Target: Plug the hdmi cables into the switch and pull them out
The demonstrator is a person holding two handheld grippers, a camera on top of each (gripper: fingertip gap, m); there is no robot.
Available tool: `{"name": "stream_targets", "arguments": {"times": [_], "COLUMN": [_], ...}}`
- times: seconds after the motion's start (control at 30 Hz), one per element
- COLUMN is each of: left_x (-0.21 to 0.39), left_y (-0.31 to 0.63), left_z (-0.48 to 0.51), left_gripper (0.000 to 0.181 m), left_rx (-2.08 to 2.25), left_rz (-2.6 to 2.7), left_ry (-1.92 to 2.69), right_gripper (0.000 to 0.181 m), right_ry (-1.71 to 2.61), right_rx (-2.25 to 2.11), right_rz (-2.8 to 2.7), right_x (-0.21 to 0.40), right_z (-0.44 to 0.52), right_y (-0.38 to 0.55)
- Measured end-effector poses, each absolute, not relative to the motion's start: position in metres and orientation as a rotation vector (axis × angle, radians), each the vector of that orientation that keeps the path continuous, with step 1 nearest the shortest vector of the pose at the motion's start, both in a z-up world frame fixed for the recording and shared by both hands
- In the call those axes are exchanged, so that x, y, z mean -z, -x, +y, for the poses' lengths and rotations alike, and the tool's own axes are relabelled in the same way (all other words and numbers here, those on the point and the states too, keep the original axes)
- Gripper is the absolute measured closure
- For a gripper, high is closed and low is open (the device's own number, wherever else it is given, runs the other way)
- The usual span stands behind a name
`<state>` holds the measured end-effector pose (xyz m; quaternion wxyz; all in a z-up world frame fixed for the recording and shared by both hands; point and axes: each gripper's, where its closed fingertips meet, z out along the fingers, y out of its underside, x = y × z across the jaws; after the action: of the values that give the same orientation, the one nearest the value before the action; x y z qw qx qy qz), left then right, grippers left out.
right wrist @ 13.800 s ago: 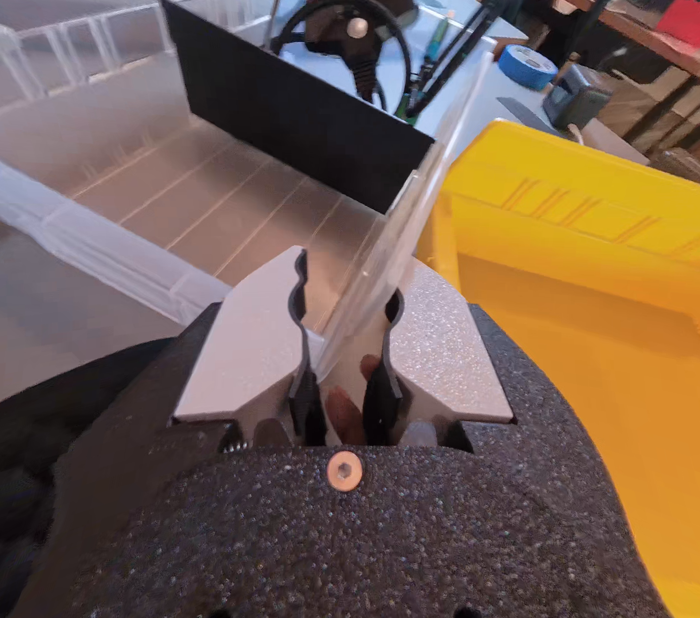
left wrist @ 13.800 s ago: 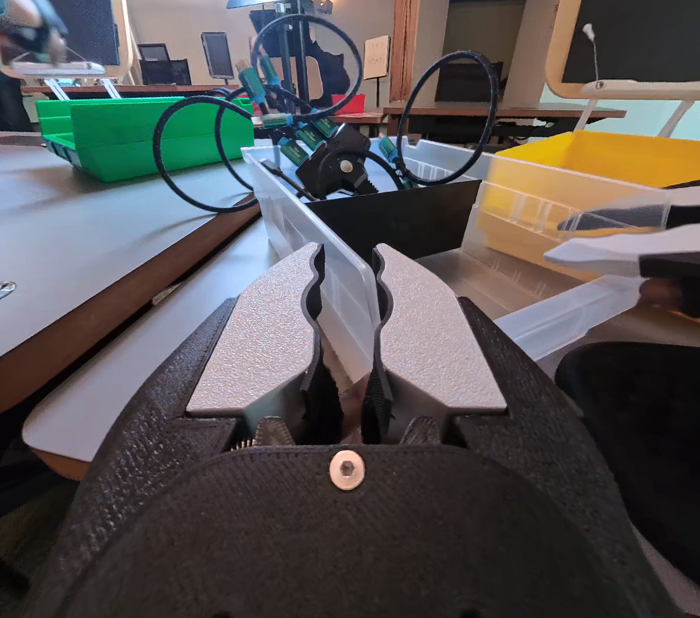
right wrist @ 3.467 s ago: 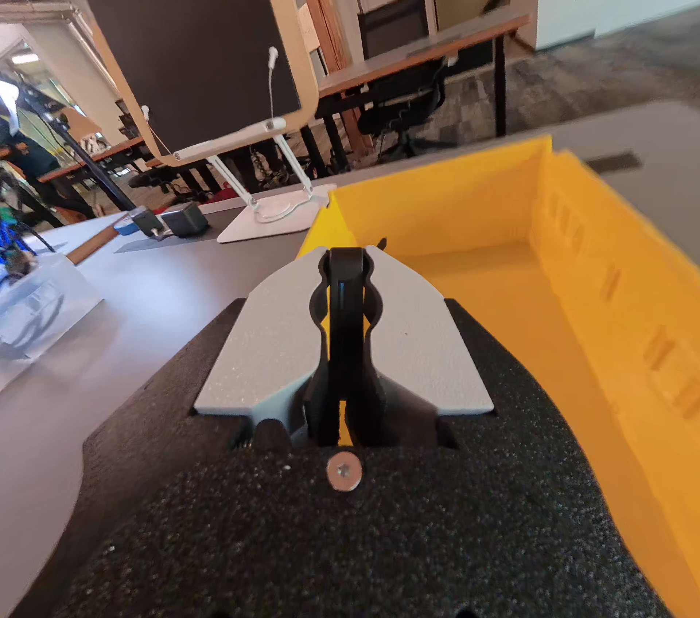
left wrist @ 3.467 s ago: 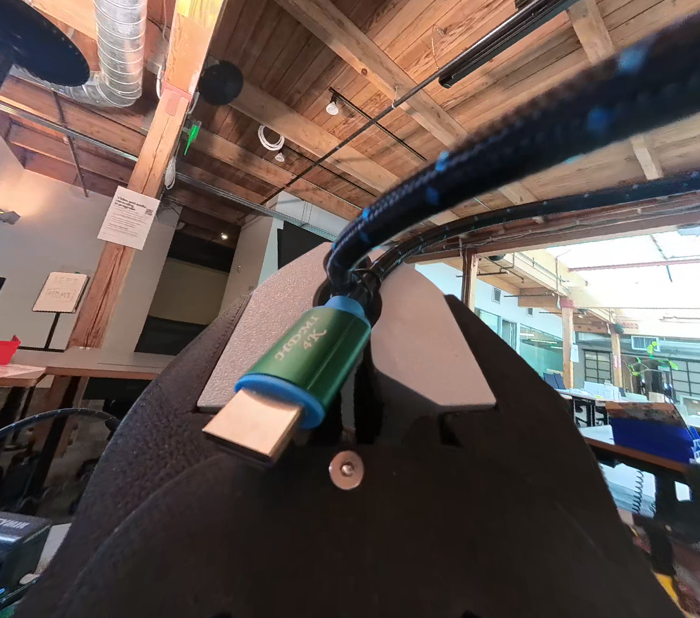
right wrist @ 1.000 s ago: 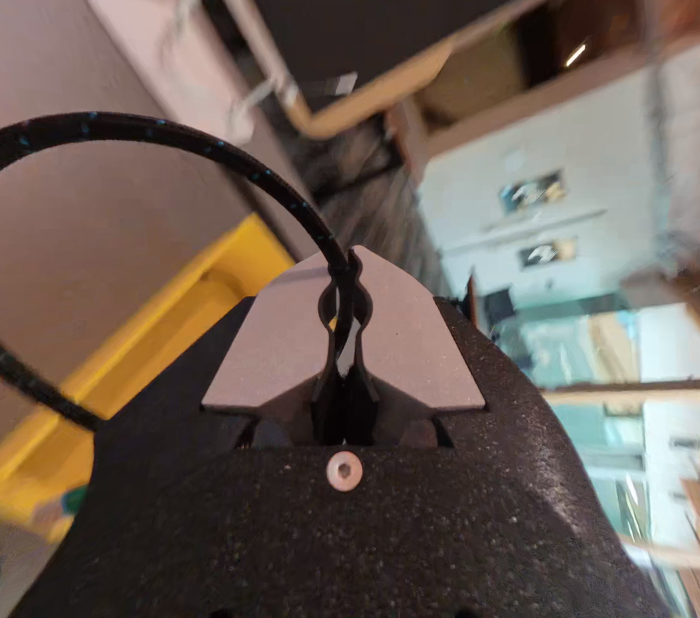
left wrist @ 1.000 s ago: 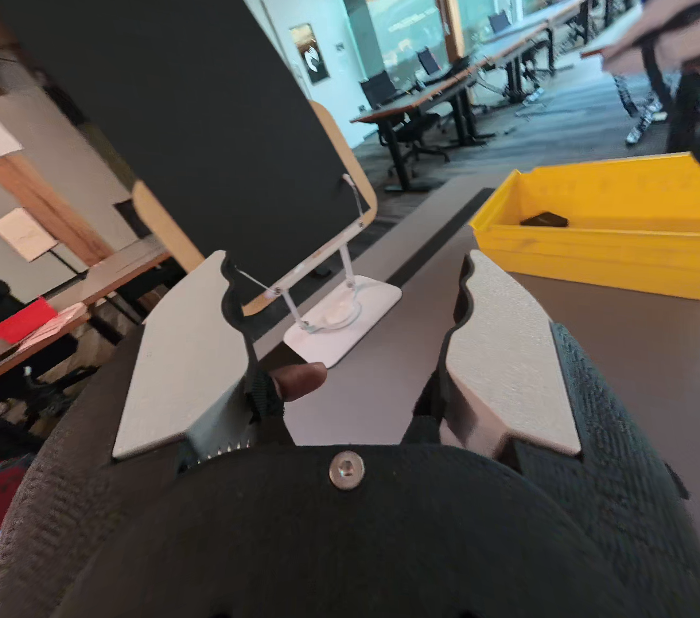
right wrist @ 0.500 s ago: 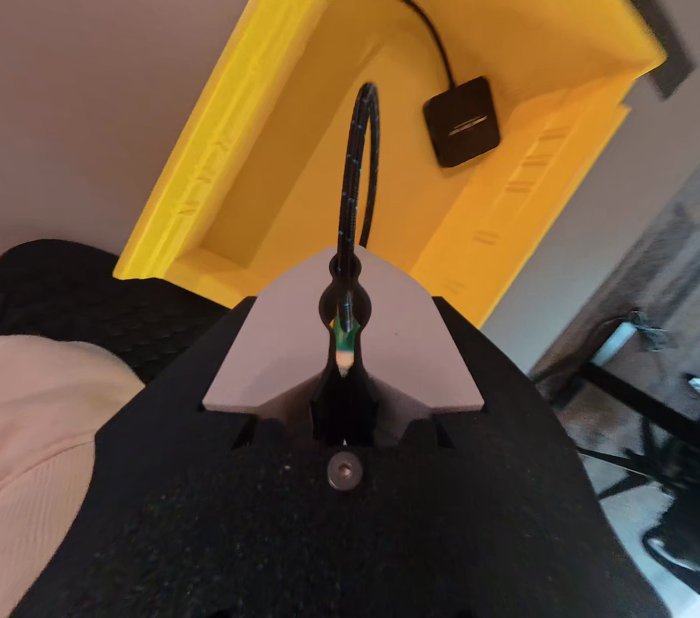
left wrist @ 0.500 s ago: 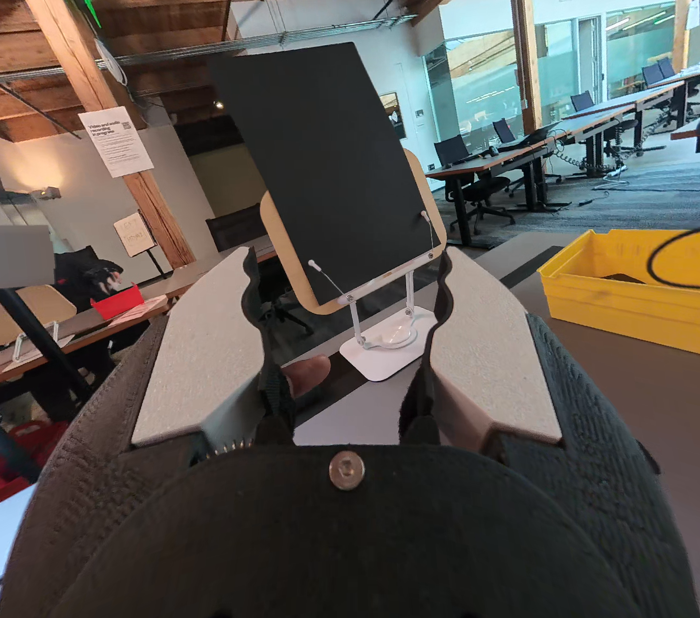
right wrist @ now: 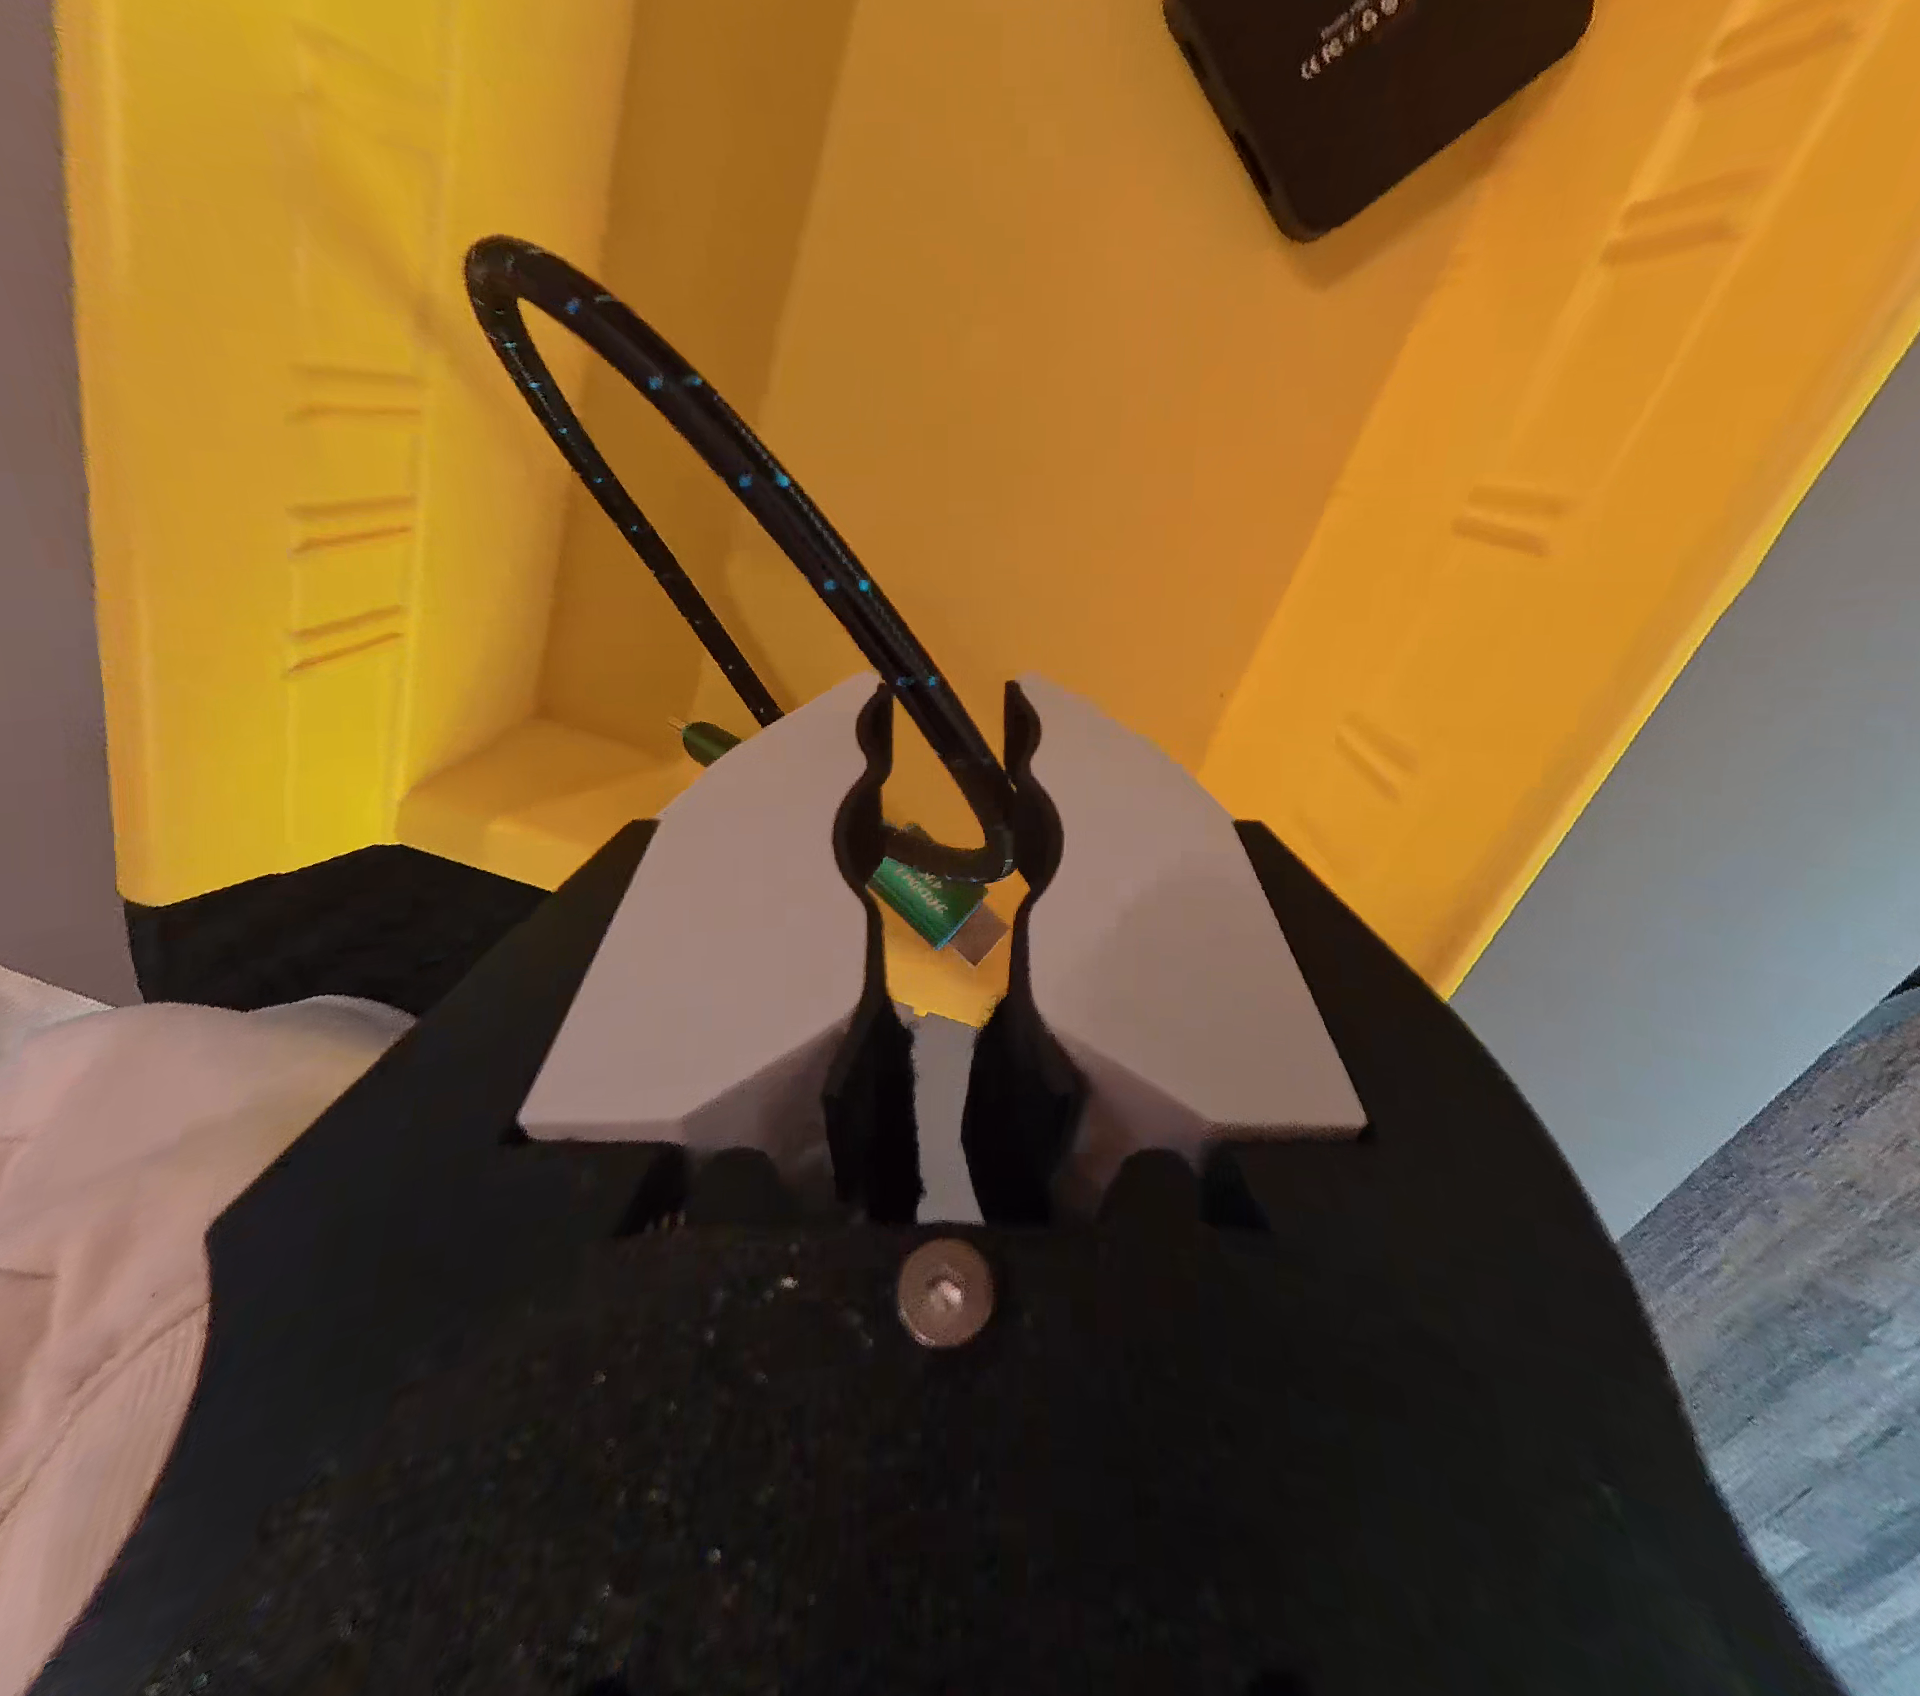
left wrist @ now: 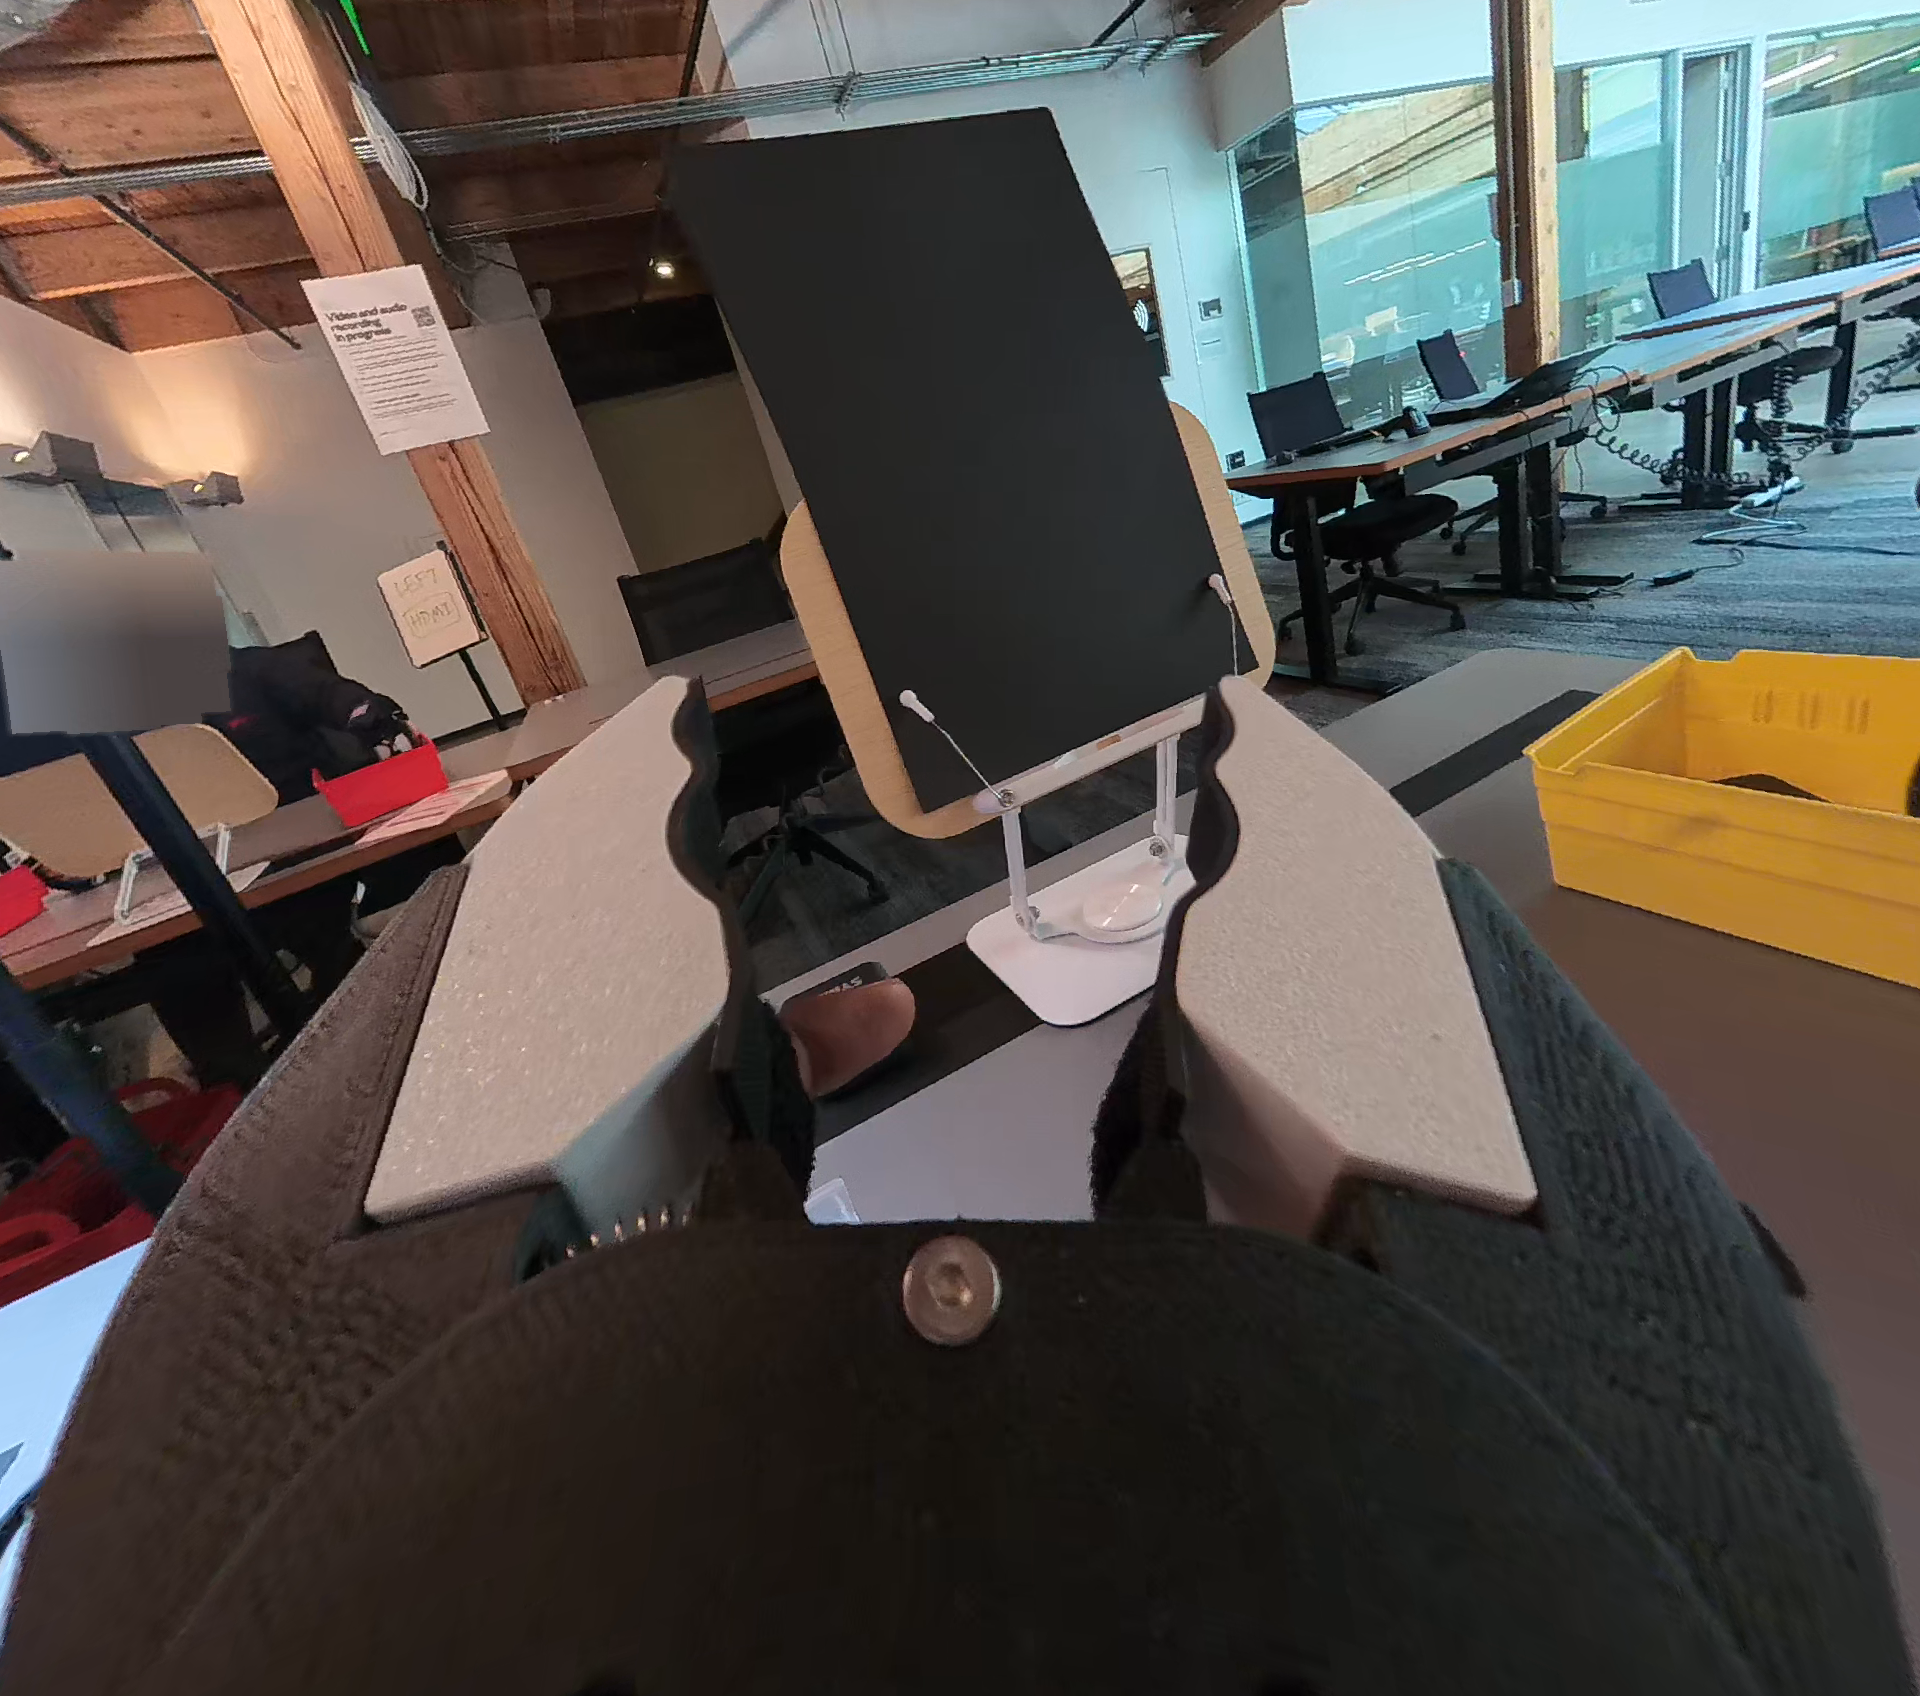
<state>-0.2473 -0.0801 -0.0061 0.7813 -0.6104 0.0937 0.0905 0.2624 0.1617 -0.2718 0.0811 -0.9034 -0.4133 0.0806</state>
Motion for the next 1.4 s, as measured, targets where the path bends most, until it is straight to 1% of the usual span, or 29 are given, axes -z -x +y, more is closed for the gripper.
{"name": "stream_targets", "arguments": {"times": [0.17,0.33,0.4,0.53,0.57,0.63,0.67,0.73,0.77,0.83,1.03,1.13,1.17,1.2,1.33,1.4], "left_x": [0.002,-0.004,-0.007,0.0,0.003,0.01,0.012,0.015,0.017,0.022,0.047,0.066,0.073,0.082,0.127,0.155], "left_y": [0.258,0.271,0.276,0.29,0.294,0.308,0.317,0.332,0.339,0.352,0.371,0.38,0.383,0.386,0.392,0.397], "left_z": [-0.083,-0.088,-0.092,-0.096,-0.097,-0.1,-0.102,-0.109,-0.112,-0.12,-0.123,-0.118,-0.115,-0.112,-0.093,-0.083], "left_gripper": [0.093,0.093,0.093,0.092,0.09,0.077,0.07,0.048,0.04,0.036,0.038,0.043,0.047,0.05,0.054,0.06], "left_rx": [-0.23,-0.206,-0.193,-0.212,-0.229,-0.292,-0.331,-0.407,-0.448,-0.528,-0.546,-0.547,-0.55,-0.54,-0.466,-0.407], "left_rz": [0.139,0.04,-0.004,-0.063,-0.071,-0.119,-0.158,-0.218,-0.235,-0.274,-0.33,-0.369,-0.378,-0.384,-0.401,-0.441], "left_ry": [1.301,1.254,1.234,1.27,1.291,1.327,1.337,1.35,1.362,1.379,1.484,1.571,1.602,1.639,1.821,1.921], "right_gripper": [0.141,0.11,0.101,0.076,0.068,0.052,0.035,0.033,0.033,0.033,0.033,0.033,0.033,0.033,0.033,0.034], "right_ry": [2.714,2.679,2.658,2.47,2.411,2.311,2.262,2.188,2.161,2.108,1.889,1.771,1.729,1.687,1.52,1.457], "right_rx": [-0.199,-0.12,-0.05,0.059,0.088,0.156,0.179,0.192,0.185,0.153,0.052,0.013,-0.003,-0.023,-0.113,-0.124], "right_rz": [-1.153,-1.068,-1.063,-1.071,-1.072,-1.048,-1.013,-0.967,-0.927,-0.836,-0.685,-0.614,-0.589,-0.569,-0.567,-0.573], "right_x": [0.267,0.255,0.25,0.229,0.223,0.21,0.203,0.191,0.185,0.169,0.12,0.093,0.084,0.075,0.045,0.035], "right_z": [0.166,0.174,0.177,0.196,0.201,0.213,0.219,0.227,0.231,0.236,0.239,0.237,0.236,0.234,0.221,0.215], "right_y": [-0.268,-0.271,-0.275,-0.272,-0.271,-0.271,-0.271,-0.268,-0.268,-0.267,-0.258,-0.254,-0.253,-0.251,-0.236,-0.231]}}
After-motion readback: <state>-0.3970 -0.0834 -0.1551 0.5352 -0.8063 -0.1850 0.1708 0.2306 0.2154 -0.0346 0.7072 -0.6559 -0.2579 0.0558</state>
